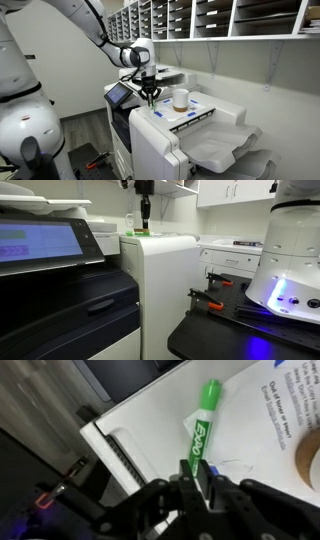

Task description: Pick the marker and put it in the cup

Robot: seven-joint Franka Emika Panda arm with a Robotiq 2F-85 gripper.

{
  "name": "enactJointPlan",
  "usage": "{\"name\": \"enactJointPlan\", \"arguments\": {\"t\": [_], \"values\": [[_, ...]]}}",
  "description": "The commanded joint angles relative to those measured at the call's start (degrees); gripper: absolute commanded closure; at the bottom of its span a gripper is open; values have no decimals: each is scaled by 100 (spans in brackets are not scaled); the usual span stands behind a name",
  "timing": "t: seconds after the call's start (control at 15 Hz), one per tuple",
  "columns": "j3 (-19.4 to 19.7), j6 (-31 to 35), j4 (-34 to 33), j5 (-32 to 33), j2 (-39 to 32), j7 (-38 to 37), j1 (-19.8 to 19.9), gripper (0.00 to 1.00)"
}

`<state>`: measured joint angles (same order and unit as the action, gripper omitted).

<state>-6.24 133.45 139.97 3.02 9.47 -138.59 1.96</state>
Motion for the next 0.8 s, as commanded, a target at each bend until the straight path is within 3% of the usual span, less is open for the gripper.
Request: {"name": "enactJointPlan", "arguments": {"t": [0.0,0.13,0.33,0.6,0.67,0.73], "values": [[53,-186,-34,59,9,166,-20,51],[72,-184,-55,54,-44,245,-16,37],[105,-147,-98,50,-145,382,0,36],[170,-146,-177,16,-324,485,-9,46],[185,-140,-195,-6,-365,510,-18,54],[194,-122,-208,10,-396,489,-21,71]]}}
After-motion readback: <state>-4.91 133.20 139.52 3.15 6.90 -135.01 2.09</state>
